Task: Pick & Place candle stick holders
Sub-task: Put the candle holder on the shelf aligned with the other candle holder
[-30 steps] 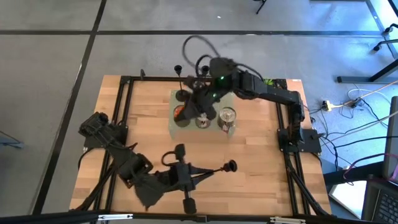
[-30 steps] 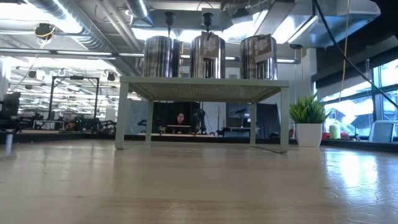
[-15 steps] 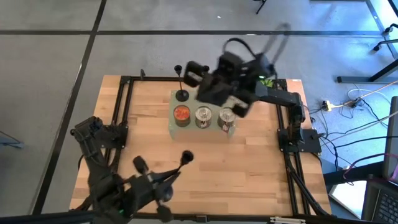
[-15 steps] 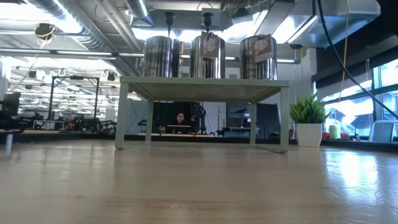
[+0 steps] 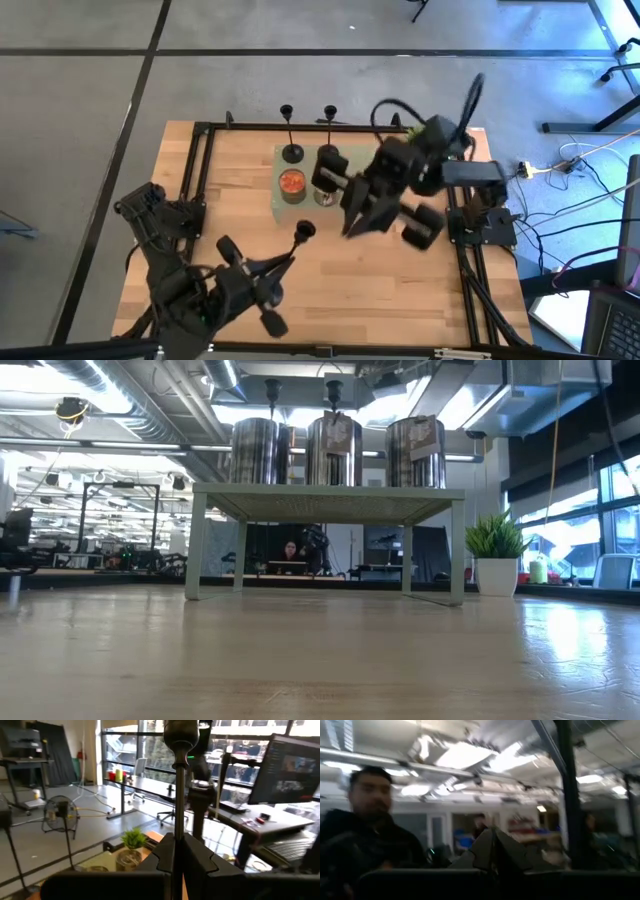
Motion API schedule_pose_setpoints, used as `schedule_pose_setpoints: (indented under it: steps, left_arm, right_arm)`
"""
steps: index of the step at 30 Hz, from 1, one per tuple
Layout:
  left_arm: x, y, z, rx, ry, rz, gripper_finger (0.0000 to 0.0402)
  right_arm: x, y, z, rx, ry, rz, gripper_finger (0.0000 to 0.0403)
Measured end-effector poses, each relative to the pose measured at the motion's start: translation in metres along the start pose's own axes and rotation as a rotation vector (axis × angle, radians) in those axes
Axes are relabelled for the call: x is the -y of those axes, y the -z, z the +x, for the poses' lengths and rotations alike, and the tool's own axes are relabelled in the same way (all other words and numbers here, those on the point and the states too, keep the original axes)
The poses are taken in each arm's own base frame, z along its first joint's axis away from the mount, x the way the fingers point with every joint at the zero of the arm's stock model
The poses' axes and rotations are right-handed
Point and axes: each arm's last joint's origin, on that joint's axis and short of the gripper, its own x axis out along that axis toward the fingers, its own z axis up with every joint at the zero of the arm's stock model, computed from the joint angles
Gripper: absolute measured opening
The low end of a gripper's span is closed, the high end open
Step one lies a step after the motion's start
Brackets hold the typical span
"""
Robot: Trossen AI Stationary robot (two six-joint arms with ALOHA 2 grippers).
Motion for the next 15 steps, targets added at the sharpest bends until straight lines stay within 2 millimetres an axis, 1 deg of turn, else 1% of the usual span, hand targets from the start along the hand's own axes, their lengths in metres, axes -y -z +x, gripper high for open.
schedule_pose_setpoints:
  steps: [4,8,12,15]
  left_arm:
    - [-0.009,-0.012,0.008,0.003,-0.022,0.032,0.0011]
    - [-0.024,-0.029,0.011,0.004,-0.033,0.062,0.0011]
    - [-0.039,-0.045,0.015,0.005,-0.045,0.089,0.0011]
    - [-0.051,-0.058,0.022,0.007,-0.061,0.098,0.0011]
  right_arm:
    - [-0.026,0.009,0.005,-0.172,0.186,-0.047,0.0022]
    - [-0.062,0.010,0.003,-0.302,0.356,-0.132,0.0022]
    - [-0.094,0.005,0.003,-0.361,0.414,-0.194,0.0022]
    - [-0.113,0.004,0.004,-0.385,0.431,-0.227,0.0022]
